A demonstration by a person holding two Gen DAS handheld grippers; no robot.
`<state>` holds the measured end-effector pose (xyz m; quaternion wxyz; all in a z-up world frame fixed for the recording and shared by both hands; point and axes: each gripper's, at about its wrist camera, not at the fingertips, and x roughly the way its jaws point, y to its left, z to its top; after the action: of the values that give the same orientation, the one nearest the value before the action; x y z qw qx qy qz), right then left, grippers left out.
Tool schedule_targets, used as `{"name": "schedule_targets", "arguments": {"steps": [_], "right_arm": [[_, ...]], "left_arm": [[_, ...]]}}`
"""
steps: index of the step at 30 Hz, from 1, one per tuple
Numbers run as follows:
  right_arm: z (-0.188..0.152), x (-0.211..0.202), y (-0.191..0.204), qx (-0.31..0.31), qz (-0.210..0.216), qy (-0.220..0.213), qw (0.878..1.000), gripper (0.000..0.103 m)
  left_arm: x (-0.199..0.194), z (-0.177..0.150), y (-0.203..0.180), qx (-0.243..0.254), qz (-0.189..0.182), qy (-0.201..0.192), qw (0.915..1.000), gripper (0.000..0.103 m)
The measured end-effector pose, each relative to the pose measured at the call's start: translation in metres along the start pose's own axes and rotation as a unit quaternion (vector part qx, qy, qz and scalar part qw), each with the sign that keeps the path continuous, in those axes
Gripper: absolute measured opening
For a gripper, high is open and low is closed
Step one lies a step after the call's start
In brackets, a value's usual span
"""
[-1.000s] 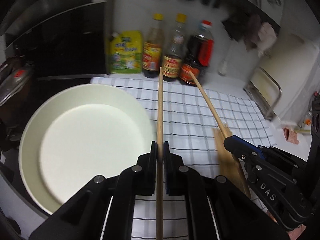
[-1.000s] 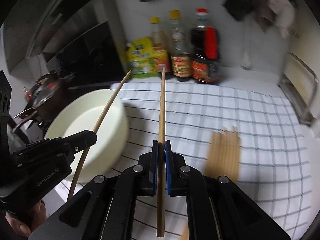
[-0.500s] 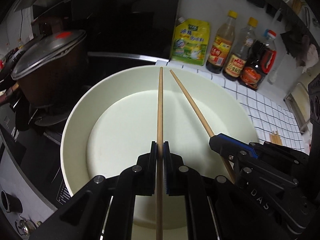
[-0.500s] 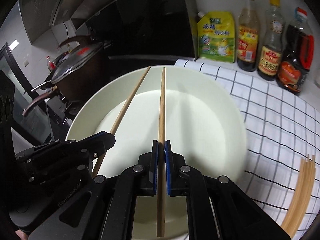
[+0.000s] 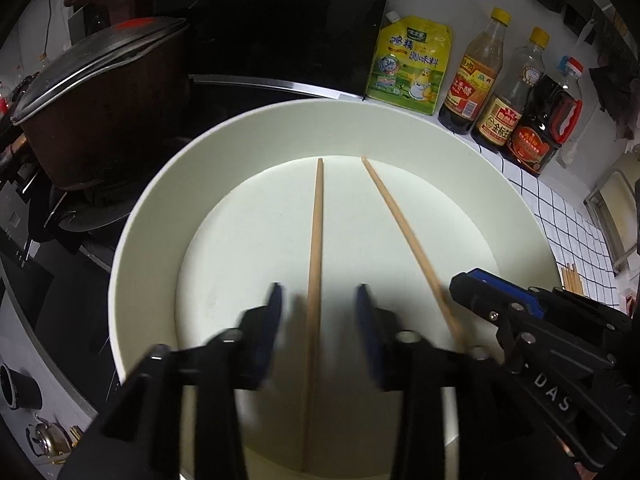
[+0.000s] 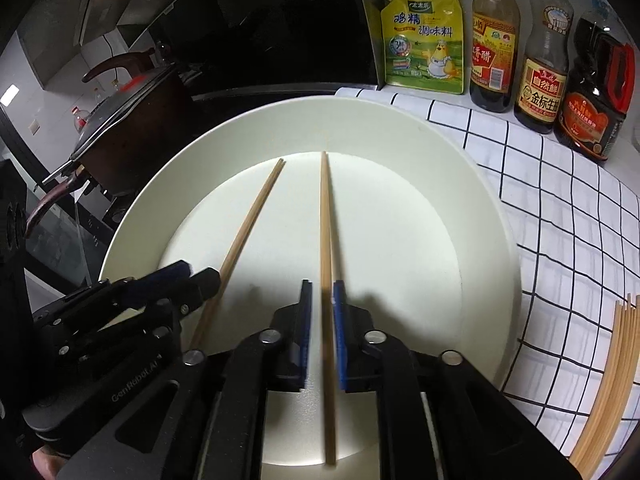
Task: Organize utensils
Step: 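Withdraw both open tools from the basin back to the chopstick bundle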
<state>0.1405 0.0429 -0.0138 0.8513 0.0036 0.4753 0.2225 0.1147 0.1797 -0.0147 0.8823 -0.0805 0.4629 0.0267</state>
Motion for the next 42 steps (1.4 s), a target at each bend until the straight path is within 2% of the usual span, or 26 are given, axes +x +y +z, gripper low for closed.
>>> {"name": "schedule_targets", "arguments": {"steps": [13,17,20,29,42], "right_arm": [[-0.017,-0.031,-0.004,0.010,-0.005,-0.025,1.000,0.014],[-0.030,-0.048,-0.006,0.015,-0.012,-0.037,0.999,0.018],[-0.042,-0.060,-0.011,0.023,-0.014,-0.044,0.999,0.019],[-0.078,-0.109,-0.032,0.046,-0.027,-0.084,0.995,0.023],[-0.127,-0.173,-0.092,0.093,-0.091,-0.119,0.984,0.028]], "left_arm": [[-0.026,-0.013,0.007,-0.011,0.009,-0.019,0.9997,0.050],[-0.040,-0.019,0.003,-0.010,0.010,-0.033,0.9994,0.059],[-0.050,-0.027,-0.003,-0.007,0.011,-0.040,0.9991,0.059],[-0.068,-0.052,-0.038,0.014,-0.013,-0.042,0.9989,0.062],[-0.084,-0.076,-0.107,0.062,-0.062,-0.042,0.9952,0.066]]}}
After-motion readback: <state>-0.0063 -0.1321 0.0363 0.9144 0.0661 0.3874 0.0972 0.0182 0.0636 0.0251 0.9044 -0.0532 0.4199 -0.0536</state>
